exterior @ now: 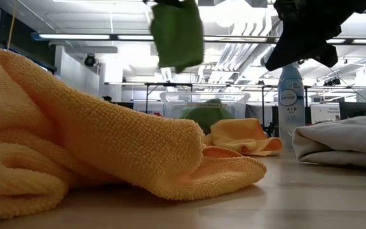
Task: Sort microfiber towel by color & place in baskets
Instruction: Put the green microfiber towel into the top transparent bin
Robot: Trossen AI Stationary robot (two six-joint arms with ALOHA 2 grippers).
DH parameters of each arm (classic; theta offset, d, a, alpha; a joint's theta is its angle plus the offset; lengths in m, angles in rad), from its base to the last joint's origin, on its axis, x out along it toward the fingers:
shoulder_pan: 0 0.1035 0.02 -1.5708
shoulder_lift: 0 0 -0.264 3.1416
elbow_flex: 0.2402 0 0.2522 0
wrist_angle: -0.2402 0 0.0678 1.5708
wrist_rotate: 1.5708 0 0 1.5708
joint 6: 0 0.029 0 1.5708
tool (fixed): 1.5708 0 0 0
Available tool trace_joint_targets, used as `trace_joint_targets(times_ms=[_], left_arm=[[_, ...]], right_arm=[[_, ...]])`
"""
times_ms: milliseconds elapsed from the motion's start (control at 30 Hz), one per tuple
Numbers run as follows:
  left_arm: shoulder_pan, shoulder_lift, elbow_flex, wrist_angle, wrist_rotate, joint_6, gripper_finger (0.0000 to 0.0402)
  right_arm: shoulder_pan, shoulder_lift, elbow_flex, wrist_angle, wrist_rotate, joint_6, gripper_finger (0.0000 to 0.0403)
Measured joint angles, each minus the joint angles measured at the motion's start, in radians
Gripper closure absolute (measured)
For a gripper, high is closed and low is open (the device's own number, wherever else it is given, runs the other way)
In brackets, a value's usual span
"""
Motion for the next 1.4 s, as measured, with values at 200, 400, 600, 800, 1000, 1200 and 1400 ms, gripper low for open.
trace_joint_targets(times_ms=[200, 400, 600, 800, 1000, 1200, 1400], left_arm=[[0.051, 0.130, 0.000, 0.155, 0.059, 0.065, 0.0401], [0.096, 0.240, -0.001, 0.243, 0.059, 0.064, 0.0401], [0.124, 0.337, -0.001, 0.243, 0.062, 0.054, 0.0401], [0.138, 0.449, -0.001, 0.256, 0.063, 0.051, 0.0401], [0.150, 0.535, -0.001, 0.247, 0.058, -0.034, 0.0401], [0.151, 0.565, -0.001, 0.228, 0.041, -0.122, 0.0399], [0.151, 0.565, -0.001, 0.167, 0.070, -0.176, 0.0348]], right_arm=[[0.000, 0.000, 0.000, 0.000, 0.006, 0.001, 0.0402], [0.000, 0.000, 0.000, -0.001, 0.063, 0.052, 0.0402], [0.000, 0.000, 0.000, -0.003, 0.096, 0.052, 0.0402], [0.000, 0.000, 0.000, -0.003, 0.111, 0.051, 0.0402], [0.000, 0.000, 0.000, -0.003, 0.118, 0.051, 0.0402], [0.000, 0.000, 0.000, -0.003, 0.132, 0.051, 0.0402], [0.000, 0.000, 0.000, -0.003, 0.132, 0.051, 0.0402]])
